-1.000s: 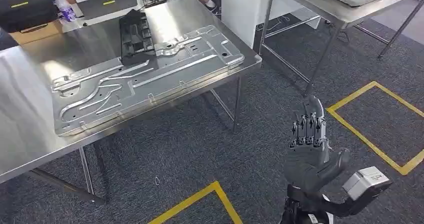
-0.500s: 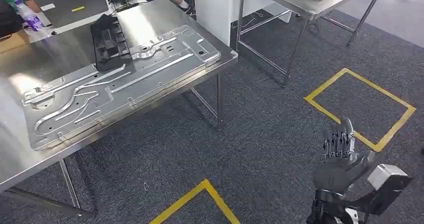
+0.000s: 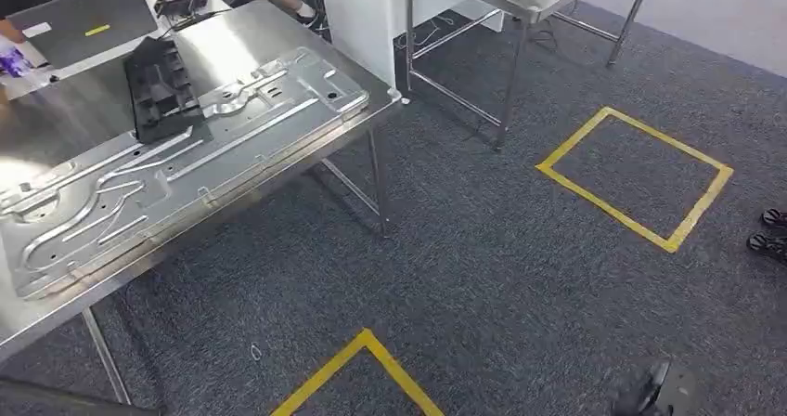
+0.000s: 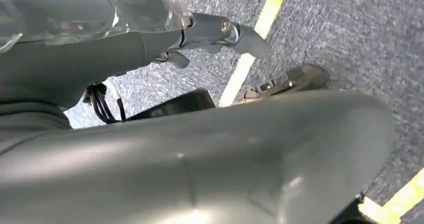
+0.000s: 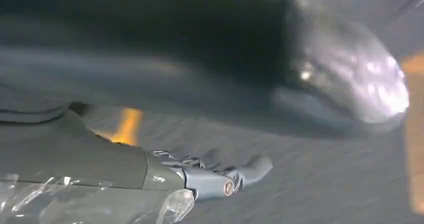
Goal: Take the parts from the cabinet and place them on the table.
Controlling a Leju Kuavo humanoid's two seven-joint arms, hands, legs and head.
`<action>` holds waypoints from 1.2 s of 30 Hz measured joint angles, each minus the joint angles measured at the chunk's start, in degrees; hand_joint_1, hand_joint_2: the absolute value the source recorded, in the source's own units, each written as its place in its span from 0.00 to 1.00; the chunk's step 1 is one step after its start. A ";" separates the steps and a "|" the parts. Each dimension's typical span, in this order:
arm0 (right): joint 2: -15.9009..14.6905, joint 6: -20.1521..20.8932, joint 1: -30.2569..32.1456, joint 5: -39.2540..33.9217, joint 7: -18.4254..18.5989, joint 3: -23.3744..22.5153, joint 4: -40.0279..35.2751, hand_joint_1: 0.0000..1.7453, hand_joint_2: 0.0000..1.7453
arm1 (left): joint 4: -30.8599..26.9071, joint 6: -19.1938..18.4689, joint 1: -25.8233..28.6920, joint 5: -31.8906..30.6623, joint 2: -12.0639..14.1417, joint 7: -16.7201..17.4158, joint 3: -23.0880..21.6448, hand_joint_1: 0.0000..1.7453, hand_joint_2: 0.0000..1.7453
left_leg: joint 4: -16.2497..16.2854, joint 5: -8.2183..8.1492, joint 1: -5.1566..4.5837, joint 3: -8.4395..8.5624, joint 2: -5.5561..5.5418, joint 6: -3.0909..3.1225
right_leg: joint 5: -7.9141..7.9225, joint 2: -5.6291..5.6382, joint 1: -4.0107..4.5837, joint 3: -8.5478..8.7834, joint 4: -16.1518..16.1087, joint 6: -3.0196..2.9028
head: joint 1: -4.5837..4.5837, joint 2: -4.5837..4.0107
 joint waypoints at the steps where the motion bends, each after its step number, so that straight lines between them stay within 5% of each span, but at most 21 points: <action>1: 0.46 -0.72 -0.50 1.02 1.75 0.04 2.88 0.00 0.00 | 0.00 0.00 -0.09 0.00 0.00 -0.04 -0.02 0.00 0.00 | 1.92 -1.77 0.05 -0.68 -0.95 -0.21 | 0.16 0.25 0.02 -0.12 -0.02 -0.26 | -0.02 -0.02; 4: 1.80 -2.95 -2.19 3.26 7.12 0.50 10.71 0.00 0.00 | 0.00 0.00 -0.05 0.13 0.00 -0.26 -0.07 0.00 0.00 | 16.09 -8.78 -0.10 -7.17 -1.82 -0.12 | 0.58 1.44 0.48 -0.78 -0.02 -0.91 | -0.22 -0.02; 6: 2.76 -3.87 -2.79 5.08 11.75 1.27 15.01 0.00 0.00 | 0.00 0.00 0.10 0.20 0.02 -0.39 -0.07 0.00 0.00 | 19.57 -9.09 -0.37 -8.88 -2.10 0.53 | 0.71 2.48 1.01 -1.00 -0.01 -1.11 | -0.26 -0.02; 8: 3.50 -4.07 -3.03 7.07 15.95 2.45 18.75 0.00 0.00 | 0.00 -0.11 0.05 0.20 0.02 -0.39 -0.09 0.00 0.00 | 11.75 -4.63 -1.19 -5.02 -2.67 1.86 | 0.85 3.55 1.45 -0.87 -0.02 -1.31 | -0.31 -0.02; 10: 4.43 -3.76 -3.37 8.70 17.66 3.82 21.12 0.00 0.00 | 0.02 -0.22 -0.14 0.18 0.06 -0.04 -0.09 0.00 0.00 | 0.96 -0.27 -2.29 0.50 -5.17 3.70 | 1.08 4.92 1.24 -0.67 -0.12 -1.52 | -0.35 -0.02; 14: 5.22 -3.59 -4.18 10.51 18.80 6.18 25.38 0.00 0.00 | 0.02 -0.63 -0.45 0.09 0.15 0.70 -0.13 0.00 0.00 | -0.62 -0.02 -2.74 0.89 -4.12 4.32 | 1.80 6.06 0.97 -0.96 -0.61 -0.66 | -0.50 -0.02; 15: 5.16 -3.59 -4.25 11.05 18.85 6.73 26.15 0.00 0.00 | 0.00 -0.68 -0.44 0.04 0.11 0.90 -0.15 0.00 0.00 | -2.52 1.12 -2.24 1.61 -3.50 4.54 | 1.96 6.55 1.61 -0.90 -0.79 -0.36 | -0.52 -0.02; 16: 5.12 -3.57 -4.24 11.55 18.93 7.28 26.79 0.00 0.00 | 0.02 -0.74 -0.53 -0.02 0.11 0.92 -0.18 0.00 0.00 | -3.47 1.82 -2.01 2.16 -2.91 4.04 | 1.19 4.12 1.71 -1.30 0.32 -0.42 | -0.57 -0.02; 17: 5.14 -3.57 -4.39 12.05 18.95 7.89 27.53 0.00 0.00 | 0.02 -0.76 -0.49 -0.02 0.11 0.94 -0.20 0.00 0.00 | -4.06 2.20 -1.76 2.26 -2.70 4.46 | -1.48 2.38 1.76 -2.78 3.56 -0.06 | -0.39 -0.02; 19: 5.09 -3.57 -4.84 12.55 19.00 8.81 28.65 0.00 0.00 | 0.02 -0.83 -0.27 -0.15 0.11 0.98 -0.33 0.00 0.00 | -4.03 2.28 -1.57 2.07 -1.41 4.23 | -5.99 1.14 1.17 -6.78 12.28 0.72 | -0.20 -0.02; 21: 5.09 -3.59 -5.09 12.79 19.37 9.86 29.69 0.00 0.00 | 0.02 -0.83 -0.08 -0.15 0.11 0.94 -0.50 0.00 0.00 | -3.84 2.19 -1.20 1.88 0.12 3.79 | -6.84 0.73 0.45 -8.42 16.35 1.68 | -0.09 -0.02; 23: 5.18 -3.67 -5.08 13.29 20.11 11.08 30.63 0.00 0.00 | 0.02 -0.83 -0.13 -0.15 0.11 0.74 -0.52 0.00 0.00 | -3.10 1.74 -0.50 1.65 1.44 2.86 | -2.90 -0.18 -0.52 -4.27 9.24 2.82 | -0.07 -0.02; 24: 5.18 -3.74 -5.10 13.71 20.40 11.52 30.94 0.00 0.00 | 0.02 -0.83 -0.17 -0.15 0.11 0.66 -0.52 0.00 0.00 | -1.96 1.11 -0.02 1.35 2.17 2.02 | -0.29 -1.78 -1.03 -0.26 2.49 3.70 | -0.04 -0.02; 25: 5.29 -3.76 -5.22 13.80 20.57 11.87 31.09 0.00 0.00 | 0.02 -0.79 -0.26 -0.15 0.15 0.61 -0.52 0.00 0.00 | -0.89 0.52 -0.25 1.15 2.65 1.32 | -0.49 -3.84 -1.17 1.13 -0.58 4.22 | 0.00 -0.02; 26: 5.91 -3.76 -5.58 13.97 20.92 12.37 31.26 0.00 0.00 | 0.05 -0.77 -0.32 -0.17 0.37 0.59 -0.52 0.00 0.00 | -0.26 -0.20 -0.48 0.75 3.11 0.67 | -0.58 -3.71 -0.67 0.69 0.25 3.47 | 0.26 -0.02; 27: 5.46 -3.83 -5.64 14.30 21.16 12.70 31.44 0.00 0.00 | 0.07 -0.81 -0.37 -0.24 0.37 0.57 -0.55 0.00 0.00 | -0.03 -0.51 -0.54 0.79 3.63 0.39 | -0.69 -2.61 -0.54 0.48 0.58 1.99 | 0.00 0.00; 30: 5.71 -3.87 -5.60 14.78 21.73 13.95 32.36 0.00 0.00 | 0.07 -0.79 -0.53 -0.33 0.37 0.55 -0.57 0.00 0.00 | 0.20 -0.80 0.19 1.06 4.95 0.18 | -0.49 -0.83 -0.37 -0.01 0.60 0.64 | -0.26 -0.02; 31: 5.73 -3.87 -5.60 14.85 21.91 14.16 32.49 0.00 0.00 | 0.07 -0.79 -0.61 -0.35 0.35 0.55 -0.57 0.00 0.00 | 1.23 -1.97 0.36 0.76 2.98 -0.24 | -0.35 -0.46 -0.35 -0.13 0.55 0.40 | -0.26 -0.02; 33: 5.73 -3.85 -5.79 14.87 22.24 14.97 32.82 0.00 0.00 | 0.07 -0.66 -0.57 -0.35 0.37 0.42 -0.74 0.00 0.00 | 9.23 -7.52 0.42 -2.48 -0.90 -0.34 | -0.01 0.52 -0.23 -0.61 0.56 -0.10 | -0.50 -0.02; 35: 5.88 -3.72 -6.01 15.02 22.58 15.65 33.10 0.00 0.00 | 0.07 -0.22 -0.26 -0.24 0.46 0.42 -1.00 0.00 0.00 | 18.11 -11.33 0.33 -6.42 -1.85 -0.07 | 0.23 2.03 0.21 -1.07 0.59 -0.48 | -0.74 -0.02; 36: 5.99 -3.65 -6.00 15.21 22.91 16.02 33.28 0.00 0.00 | 0.07 0.13 -0.12 -0.13 0.52 0.42 -1.01 0.00 0.00 | 19.54 -11.26 0.19 -7.09 -2.08 0.22 | 0.31 2.79 0.42 -1.17 0.59 -0.59 | -0.74 -0.02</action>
